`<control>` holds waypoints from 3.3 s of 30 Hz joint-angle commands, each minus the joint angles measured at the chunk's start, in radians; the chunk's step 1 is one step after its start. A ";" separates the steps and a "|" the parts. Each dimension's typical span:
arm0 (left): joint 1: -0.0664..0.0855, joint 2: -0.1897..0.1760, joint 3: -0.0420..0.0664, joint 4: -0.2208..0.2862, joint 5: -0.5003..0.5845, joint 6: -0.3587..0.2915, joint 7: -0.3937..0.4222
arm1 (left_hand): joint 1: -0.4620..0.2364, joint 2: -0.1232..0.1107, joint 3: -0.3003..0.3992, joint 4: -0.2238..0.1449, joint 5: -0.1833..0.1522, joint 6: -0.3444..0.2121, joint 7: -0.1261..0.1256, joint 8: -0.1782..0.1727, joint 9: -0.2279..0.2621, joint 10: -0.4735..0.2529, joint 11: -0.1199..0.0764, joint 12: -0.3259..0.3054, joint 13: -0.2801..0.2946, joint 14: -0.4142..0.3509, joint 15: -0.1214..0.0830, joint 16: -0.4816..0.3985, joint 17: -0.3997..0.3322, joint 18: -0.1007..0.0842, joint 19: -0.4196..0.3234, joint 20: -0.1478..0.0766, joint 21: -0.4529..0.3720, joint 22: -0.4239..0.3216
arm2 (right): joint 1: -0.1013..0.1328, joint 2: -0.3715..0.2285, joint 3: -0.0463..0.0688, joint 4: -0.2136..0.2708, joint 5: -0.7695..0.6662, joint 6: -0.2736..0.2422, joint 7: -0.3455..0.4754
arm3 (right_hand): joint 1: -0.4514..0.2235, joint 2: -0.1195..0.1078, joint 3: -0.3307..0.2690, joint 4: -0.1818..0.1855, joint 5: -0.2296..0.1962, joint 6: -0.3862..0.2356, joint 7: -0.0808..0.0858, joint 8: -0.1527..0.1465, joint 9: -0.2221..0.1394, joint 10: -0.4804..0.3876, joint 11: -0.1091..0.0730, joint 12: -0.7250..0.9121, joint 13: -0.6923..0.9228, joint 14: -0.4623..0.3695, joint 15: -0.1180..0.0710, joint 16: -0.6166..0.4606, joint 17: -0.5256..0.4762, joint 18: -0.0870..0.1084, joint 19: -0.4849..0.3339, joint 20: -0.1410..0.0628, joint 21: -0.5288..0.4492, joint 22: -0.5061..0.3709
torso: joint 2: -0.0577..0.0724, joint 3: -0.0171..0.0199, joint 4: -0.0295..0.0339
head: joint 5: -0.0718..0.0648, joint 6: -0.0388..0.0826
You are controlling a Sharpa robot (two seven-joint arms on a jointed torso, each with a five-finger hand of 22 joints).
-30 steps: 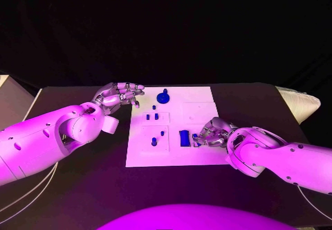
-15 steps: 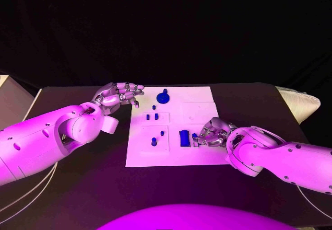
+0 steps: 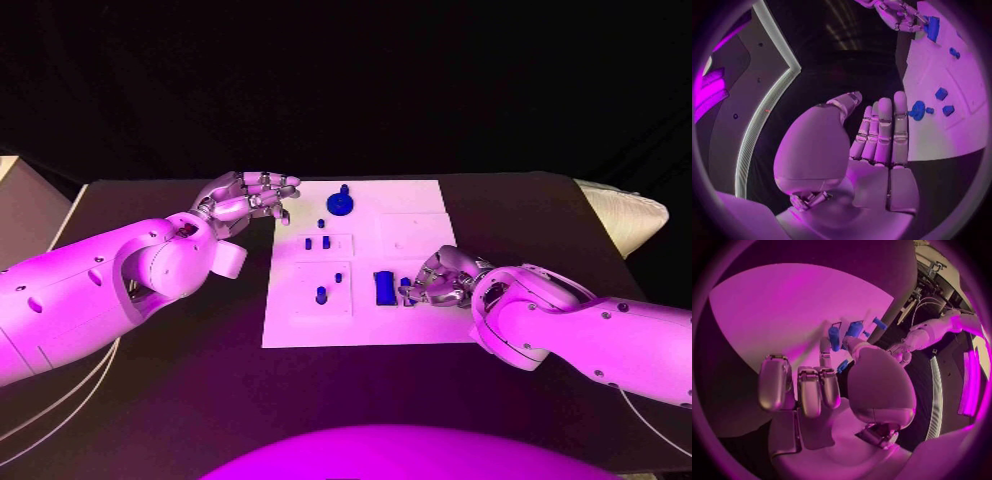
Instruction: Assemble the parts on the task board
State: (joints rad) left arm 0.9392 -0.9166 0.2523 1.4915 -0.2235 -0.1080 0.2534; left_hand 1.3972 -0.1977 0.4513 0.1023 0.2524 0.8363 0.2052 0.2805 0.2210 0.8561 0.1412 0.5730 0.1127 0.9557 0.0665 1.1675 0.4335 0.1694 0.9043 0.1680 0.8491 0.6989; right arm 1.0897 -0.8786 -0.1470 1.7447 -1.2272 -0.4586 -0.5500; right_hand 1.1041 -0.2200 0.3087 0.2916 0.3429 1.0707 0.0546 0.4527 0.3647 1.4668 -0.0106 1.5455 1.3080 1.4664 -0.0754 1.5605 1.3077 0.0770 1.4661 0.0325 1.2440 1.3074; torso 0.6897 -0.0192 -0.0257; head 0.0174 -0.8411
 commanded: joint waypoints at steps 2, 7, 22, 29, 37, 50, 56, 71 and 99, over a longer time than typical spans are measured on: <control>0.000 0.000 0.001 0.003 0.005 0.012 0.006 | -0.001 0.008 -0.002 0.005 -0.003 -0.007 -0.002 0.004 -0.001 -0.005 0.000 0.005 0.001 -0.001 0.005 0.006 0.001 0.014 0.007 -0.003 -0.006 -0.001 | -0.002 -0.006 0.000 0.010 -0.008 0.013 0.014 | -0.012 -0.001 -0.007 0.001 0.003 -0.002 0.003 -0.005 -0.001 0.094 -0.005 0.003 0.250 0.100 -0.002 0.004 0.242 -0.020 0.029 -0.002 -0.005 0.162 | -0.001 -0.0002 -0.0003 | 0.001 -0.001; 0.000 0.000 0.001 0.002 0.005 0.012 0.006 | -0.001 0.008 -0.002 0.005 -0.003 -0.007 -0.002 0.004 -0.001 -0.005 0.000 0.005 0.001 -0.001 0.005 0.006 0.001 0.014 0.007 -0.003 -0.006 -0.001 | -0.003 -0.014 0.000 0.016 -0.011 0.011 0.013 | -0.016 0.002 -0.011 0.001 0.004 -0.001 0.003 -0.005 -0.002 0.094 -0.005 0.003 0.250 0.100 -0.002 0.004 0.243 -0.020 0.029 -0.002 -0.005 0.162 | 0.000 0.0001 -0.0009 | 0.001 -0.002; 0.000 0.002 0.001 0.000 0.005 0.011 0.006 | -0.001 0.008 -0.002 0.005 -0.003 -0.007 -0.002 0.004 -0.001 -0.005 0.000 0.005 0.001 -0.001 0.005 0.006 0.001 0.014 0.007 -0.003 -0.006 -0.001 | -0.004 -0.036 0.000 0.016 -0.027 0.011 0.033 | 0.011 0.009 -0.016 -0.007 0.002 -0.002 0.000 -0.006 -0.003 0.094 -0.007 0.003 0.250 0.100 -0.003 0.004 0.242 -0.019 0.029 -0.003 -0.007 0.163 | -0.001 0.0004 -0.0008 | -0.001 0.000; 0.000 0.003 0.001 -0.001 0.005 0.012 0.006 | -0.001 0.008 -0.002 0.005 -0.003 -0.007 -0.002 0.004 -0.001 -0.005 0.000 0.005 0.001 -0.001 0.005 0.006 0.001 0.014 0.007 -0.003 -0.006 -0.001 | -0.006 -0.044 0.000 0.016 -0.023 0.037 0.067 | 0.150 -0.002 -0.063 -0.020 -0.172 -0.004 0.001 -0.006 -0.009 0.088 -0.007 -0.011 0.243 0.099 -0.003 0.002 0.238 -0.018 0.028 -0.003 -0.021 0.163 | -0.001 0.0006 -0.0015 | -0.001 -0.002; 0.000 0.005 0.001 -0.002 0.005 0.013 0.006 | -0.001 0.008 -0.002 0.005 -0.003 -0.007 -0.002 0.004 -0.001 -0.005 0.000 0.005 0.001 -0.001 0.005 0.006 0.001 0.014 0.007 -0.003 -0.006 -0.001 | -0.011 -0.034 0.000 0.013 -0.041 0.045 0.064 | 0.163 0.003 -0.094 -0.007 -0.183 0.001 0.000 -0.003 -0.011 0.088 -0.007 -0.012 0.243 0.099 -0.003 0.002 0.239 -0.018 0.029 -0.003 -0.020 0.164 | 0.000 0.0006 -0.0005 | -0.002 -0.002; -0.001 0.004 0.001 -0.002 0.005 0.014 0.006 | 0.000 0.009 -0.002 0.009 -0.002 -0.009 -0.002 0.005 -0.001 -0.007 0.000 0.007 0.001 -0.002 0.005 0.006 0.001 0.014 0.008 -0.002 -0.008 -0.002 | -0.022 -0.014 -0.001 -0.010 -0.094 0.047 0.027 | 0.188 0.018 -0.114 -0.006 -0.175 0.009 -0.005 0.002 -0.012 0.089 -0.011 -0.010 0.244 0.100 -0.006 0.003 0.239 -0.018 0.030 -0.004 -0.019 0.166 | 0.000 -0.0005 0.0005 | -0.001 -0.003; -0.001 0.003 0.001 -0.001 0.005 0.013 0.006 | 0.000 0.009 -0.002 0.009 -0.002 -0.009 -0.002 0.005 -0.001 -0.007 0.000 0.007 0.001 -0.002 0.005 0.006 0.001 0.014 0.008 -0.002 -0.008 -0.002 | -0.024 -0.019 -0.001 -0.005 -0.102 0.036 0.026 | 0.190 0.019 -0.115 -0.006 -0.174 0.009 -0.005 0.002 -0.012 0.089 -0.012 -0.010 0.244 0.100 -0.006 0.003 0.240 -0.018 0.030 -0.005 -0.019 0.166 | -0.001 -0.0003 -0.0006 | 0.000 -0.002; -0.004 0.005 0.001 -0.005 0.006 0.013 0.007 | 0.000 0.009 -0.002 0.009 -0.002 -0.009 -0.002 0.005 -0.001 -0.007 0.000 0.007 0.001 -0.002 0.005 0.006 0.001 0.014 0.008 -0.002 -0.008 -0.002 | -0.023 -0.055 0.001 0.024 0.045 -0.085 0.164 | 0.105 0.060 -0.327 0.002 -0.145 -0.019 0.008 0.001 -0.022 0.057 0.000 -0.082 0.207 0.091 0.003 -0.012 0.200 -0.006 0.013 0.002 -0.103 0.147 | -0.004 -0.0013 -0.0008 | -0.001 0.009; -0.010 0.109 0.000 -0.147 0.085 -0.188 0.177 | 0.034 -0.014 0.056 0.080 -0.005 0.026 -0.009 0.016 0.001 0.139 0.018 -0.327 -0.050 -0.141 0.072 -0.636 -0.261 0.011 -0.175 0.091 -0.449 -0.266 | 0.021 0.092 0.038 -0.448 0.941 -0.044 0.971 | 0.449 0.120 -0.138 0.000 -0.175 -0.160 0.136 -0.175 -0.138 -0.359 0.136 -1.378 -1.044 -0.364 0.153 -1.199 -0.869 0.106 -0.498 0.168 -1.181 -0.656 | -0.054 -0.0089 0.0003 | 0.011 0.096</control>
State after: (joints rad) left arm 0.9293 -0.8126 0.2520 1.3499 -0.1659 -0.2501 0.3677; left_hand 1.4217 -0.2115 0.5064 0.1796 0.2524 0.8638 0.1960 0.2978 0.2227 0.9915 0.1646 0.2507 0.0611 0.8135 0.1338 0.5370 0.1749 0.1694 0.7297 0.2576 0.4036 0.4351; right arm 1.1096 -0.7930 -0.1101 1.3072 -0.4017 -0.5674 0.3083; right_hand 1.5529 -0.0950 0.1669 0.2900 0.1702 0.9059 0.1913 0.2797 0.2275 1.1025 0.1252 0.1699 0.2718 1.0971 0.0811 0.3660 0.4411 0.1705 0.9692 0.1970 0.0626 0.6566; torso 0.6414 -0.0297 -0.0268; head 0.0284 -0.7543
